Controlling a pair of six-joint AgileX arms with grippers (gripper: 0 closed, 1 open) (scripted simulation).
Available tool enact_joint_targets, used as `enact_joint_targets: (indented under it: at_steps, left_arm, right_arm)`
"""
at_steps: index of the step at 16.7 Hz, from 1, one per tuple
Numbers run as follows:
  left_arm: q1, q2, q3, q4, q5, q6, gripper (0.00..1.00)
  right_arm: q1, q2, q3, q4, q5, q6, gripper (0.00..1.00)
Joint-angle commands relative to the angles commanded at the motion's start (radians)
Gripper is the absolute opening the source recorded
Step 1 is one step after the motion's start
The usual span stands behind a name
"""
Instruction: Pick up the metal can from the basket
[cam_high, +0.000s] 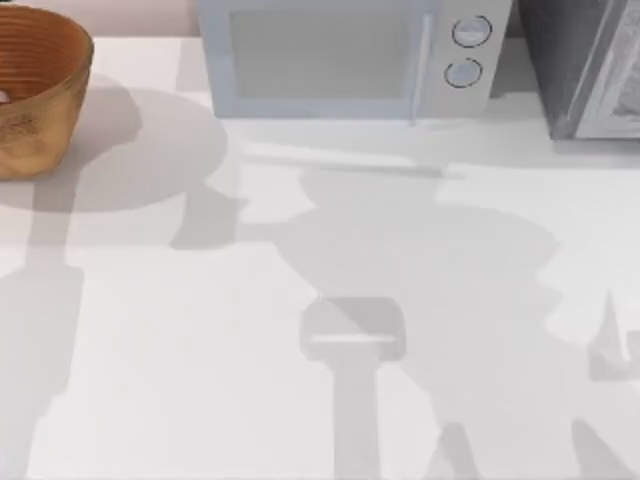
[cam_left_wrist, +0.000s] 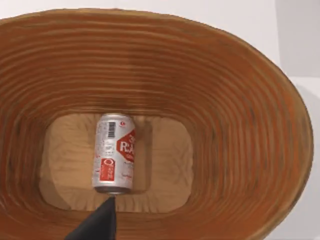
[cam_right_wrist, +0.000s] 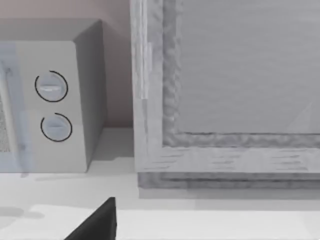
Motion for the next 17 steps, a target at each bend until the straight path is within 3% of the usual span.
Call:
enact_joint_targets:
  at_steps: [9, 17]
  left_arm:
    - [0.063, 0.711, 0.766, -0.456, 0.028, 0.089, 1.00]
    - [0.102, 0.978, 1.139, -0.678, 0.036, 0.165, 1.00]
  right_arm:
    - [0.000, 0.000, 0.000, 0.000, 0.000, 0.000, 1.00]
    - [0.000, 0.000, 0.000, 0.000, 0.000, 0.000, 1.00]
